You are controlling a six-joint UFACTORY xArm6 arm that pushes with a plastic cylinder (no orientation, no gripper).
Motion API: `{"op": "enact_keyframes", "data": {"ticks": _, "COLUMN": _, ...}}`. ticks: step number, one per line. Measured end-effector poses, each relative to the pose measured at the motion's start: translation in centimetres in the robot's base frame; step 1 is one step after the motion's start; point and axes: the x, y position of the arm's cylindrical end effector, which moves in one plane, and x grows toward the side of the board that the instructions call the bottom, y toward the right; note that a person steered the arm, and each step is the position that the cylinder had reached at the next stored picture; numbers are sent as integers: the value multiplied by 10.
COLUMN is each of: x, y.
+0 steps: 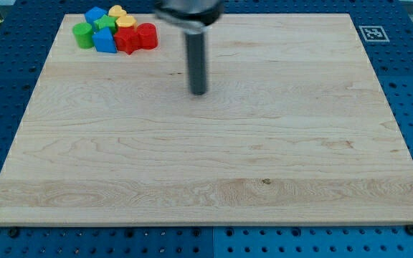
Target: Separate the red blocks from each other
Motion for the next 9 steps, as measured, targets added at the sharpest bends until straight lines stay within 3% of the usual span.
{"op": "enact_keyframes", "data": {"ticks": 2, "x": -133, "y": 12}}
{"op": "enact_keyframes", "data": {"ticks": 3, "x": -191, "y": -28}}
{"op": "enact_keyframes", "data": {"ticks": 5, "x": -181, "y": -124}}
{"op": "enact_keyframes", "data": {"ticks": 9, "x": -108, "y": -135}}
